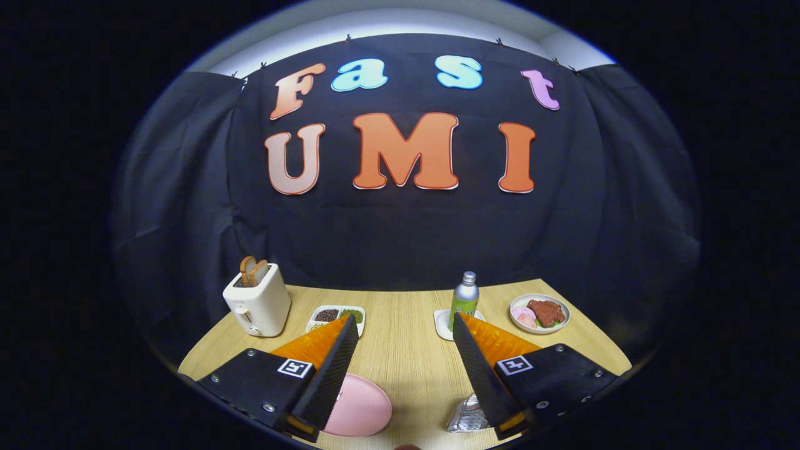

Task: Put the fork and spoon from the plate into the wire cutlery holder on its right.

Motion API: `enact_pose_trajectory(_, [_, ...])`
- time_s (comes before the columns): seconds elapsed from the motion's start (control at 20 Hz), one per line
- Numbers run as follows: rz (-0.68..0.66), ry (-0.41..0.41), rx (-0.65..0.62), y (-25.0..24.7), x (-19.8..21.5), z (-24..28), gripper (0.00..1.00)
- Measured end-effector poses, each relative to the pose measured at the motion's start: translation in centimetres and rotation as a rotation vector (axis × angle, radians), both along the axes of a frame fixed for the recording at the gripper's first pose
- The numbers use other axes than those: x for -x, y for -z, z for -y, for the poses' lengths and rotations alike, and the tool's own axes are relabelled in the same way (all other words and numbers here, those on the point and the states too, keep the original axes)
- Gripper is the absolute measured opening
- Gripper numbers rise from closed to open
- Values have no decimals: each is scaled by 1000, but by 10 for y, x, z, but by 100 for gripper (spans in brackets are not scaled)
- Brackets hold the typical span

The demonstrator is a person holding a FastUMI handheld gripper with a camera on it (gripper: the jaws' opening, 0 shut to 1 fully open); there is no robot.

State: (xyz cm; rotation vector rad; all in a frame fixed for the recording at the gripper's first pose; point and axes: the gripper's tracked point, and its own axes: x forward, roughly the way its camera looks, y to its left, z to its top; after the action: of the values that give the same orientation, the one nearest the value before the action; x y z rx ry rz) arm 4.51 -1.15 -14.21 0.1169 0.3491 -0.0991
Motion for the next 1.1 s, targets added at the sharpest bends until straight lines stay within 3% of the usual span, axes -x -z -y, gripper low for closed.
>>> enact_pose_trajectory(0.25, [-11,-89,8,9,-4,-57,92])
enact_pose_trajectory(0.6, [-105,-140,-9,46,-10,-102,93])
enact_pose_trajectory(1.1, [-544,-182,-68,175,37,-144,94])
